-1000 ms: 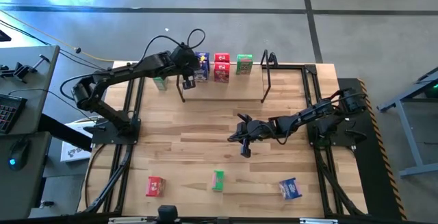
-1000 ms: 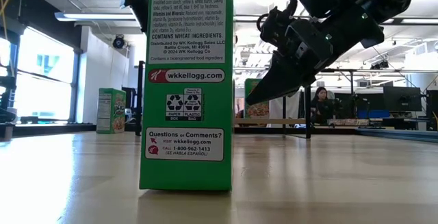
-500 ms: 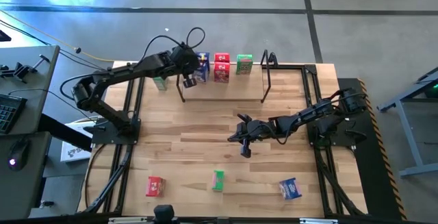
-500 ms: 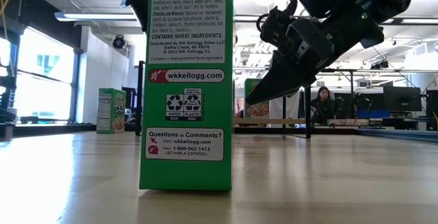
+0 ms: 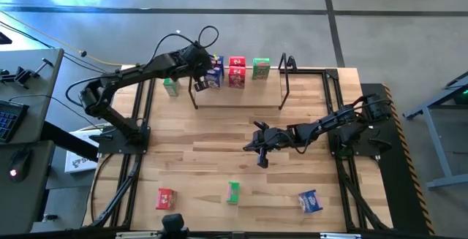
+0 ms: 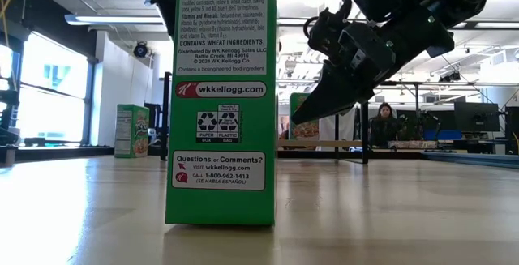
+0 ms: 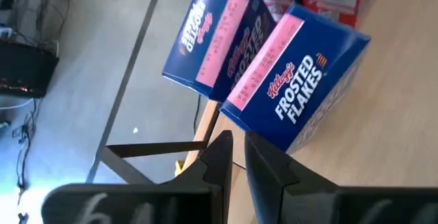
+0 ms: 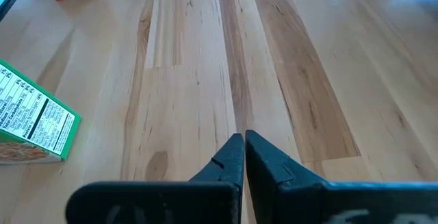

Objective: Stack cereal on shelf
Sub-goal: Put the top blue cereal box on the shelf aligned with the other blue cereal box

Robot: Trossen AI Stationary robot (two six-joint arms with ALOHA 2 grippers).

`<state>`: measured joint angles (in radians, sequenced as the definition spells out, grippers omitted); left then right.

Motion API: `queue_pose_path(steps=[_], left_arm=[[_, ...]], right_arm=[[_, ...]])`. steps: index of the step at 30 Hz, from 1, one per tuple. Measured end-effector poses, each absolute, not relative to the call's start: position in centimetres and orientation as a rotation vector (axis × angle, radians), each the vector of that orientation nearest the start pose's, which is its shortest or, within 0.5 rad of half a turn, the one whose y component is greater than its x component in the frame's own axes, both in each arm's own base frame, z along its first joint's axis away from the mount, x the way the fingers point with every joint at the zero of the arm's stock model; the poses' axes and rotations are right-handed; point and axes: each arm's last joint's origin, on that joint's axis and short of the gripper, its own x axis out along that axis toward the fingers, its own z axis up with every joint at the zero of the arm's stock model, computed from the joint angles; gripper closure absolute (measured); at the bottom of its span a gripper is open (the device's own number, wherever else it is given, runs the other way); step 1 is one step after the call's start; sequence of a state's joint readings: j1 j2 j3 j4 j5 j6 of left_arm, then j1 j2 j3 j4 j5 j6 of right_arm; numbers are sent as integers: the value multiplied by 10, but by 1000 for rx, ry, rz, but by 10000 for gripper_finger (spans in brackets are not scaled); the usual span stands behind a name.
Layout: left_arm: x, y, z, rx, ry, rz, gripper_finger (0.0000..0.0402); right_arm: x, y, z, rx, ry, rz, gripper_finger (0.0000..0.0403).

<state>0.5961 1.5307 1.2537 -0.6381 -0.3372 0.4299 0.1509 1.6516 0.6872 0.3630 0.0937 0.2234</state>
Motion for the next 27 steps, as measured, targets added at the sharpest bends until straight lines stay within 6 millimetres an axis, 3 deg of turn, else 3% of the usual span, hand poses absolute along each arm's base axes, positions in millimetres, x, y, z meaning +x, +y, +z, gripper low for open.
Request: queue_pose_path(steps=[9, 18, 23, 27], left_arm=[[267, 192, 271, 245, 1131, 622, 372], [256, 184, 283, 221, 1107, 607, 372], [252, 176, 299, 181, 995, 498, 372], [256, 169, 299, 145, 933, 354, 376]], right_arm=[[307, 44, 145, 144, 604, -12, 399], [306, 44, 144, 143, 607, -12, 399], [306, 44, 144, 136, 611, -11, 399], [306, 44, 144, 127, 612, -8, 399]])
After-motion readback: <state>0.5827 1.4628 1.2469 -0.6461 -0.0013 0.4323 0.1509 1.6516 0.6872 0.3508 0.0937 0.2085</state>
